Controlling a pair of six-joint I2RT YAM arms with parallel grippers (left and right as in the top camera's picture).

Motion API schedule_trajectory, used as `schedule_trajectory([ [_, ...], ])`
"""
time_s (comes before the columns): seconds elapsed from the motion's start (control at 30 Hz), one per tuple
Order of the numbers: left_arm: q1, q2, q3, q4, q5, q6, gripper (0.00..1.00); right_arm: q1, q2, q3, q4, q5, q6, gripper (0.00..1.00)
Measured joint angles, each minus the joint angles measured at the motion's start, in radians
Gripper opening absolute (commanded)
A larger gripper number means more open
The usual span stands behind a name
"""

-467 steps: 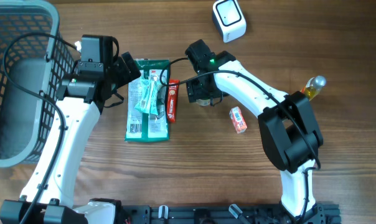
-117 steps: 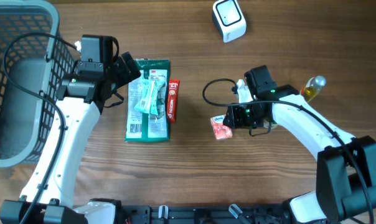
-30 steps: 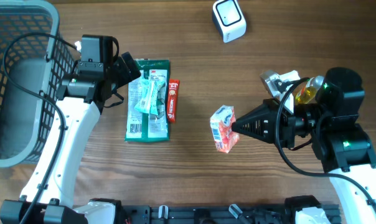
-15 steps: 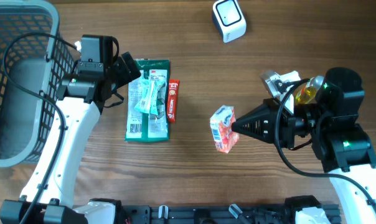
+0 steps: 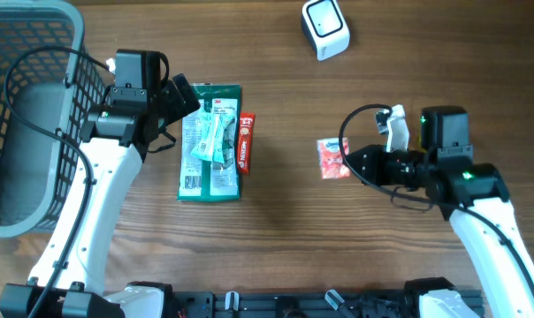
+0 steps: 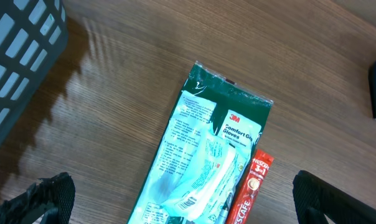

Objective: Scan the item barcode
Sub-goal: 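Lift the Kleenex pack with the right gripper toward the scanner, then hold the Kleenex pack in front of the white scanner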

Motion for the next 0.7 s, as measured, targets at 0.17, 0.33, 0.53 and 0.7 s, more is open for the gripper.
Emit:
schedule_trajectory([
  [0.17, 0.000, 0.000, 0.000, 0.000, 0.000, 0.000, 1.00, 0.000, 0.033, 0.067, -0.060, 0.192, 0.006, 0.04],
  [0.33, 0.000, 0.000, 0.000, 0.000, 0.002, 0.000, 1.00, 0.000, 0.156, 0.512, -0.369, 0.308, 0.005, 0.04],
  [0.53, 0.000, 0.000, 0.000, -0.003, 0.000, 0.000, 1.00, 0.017, 0.500, 1.196, -0.605, 0.494, -0.047, 0.04],
  [0.7, 0.000, 0.000, 0.000, -0.001, 0.000, 0.000, 1.00, 0.103, 0.639, 1.241, -0.458, 0.660, -0.129, 0.04],
])
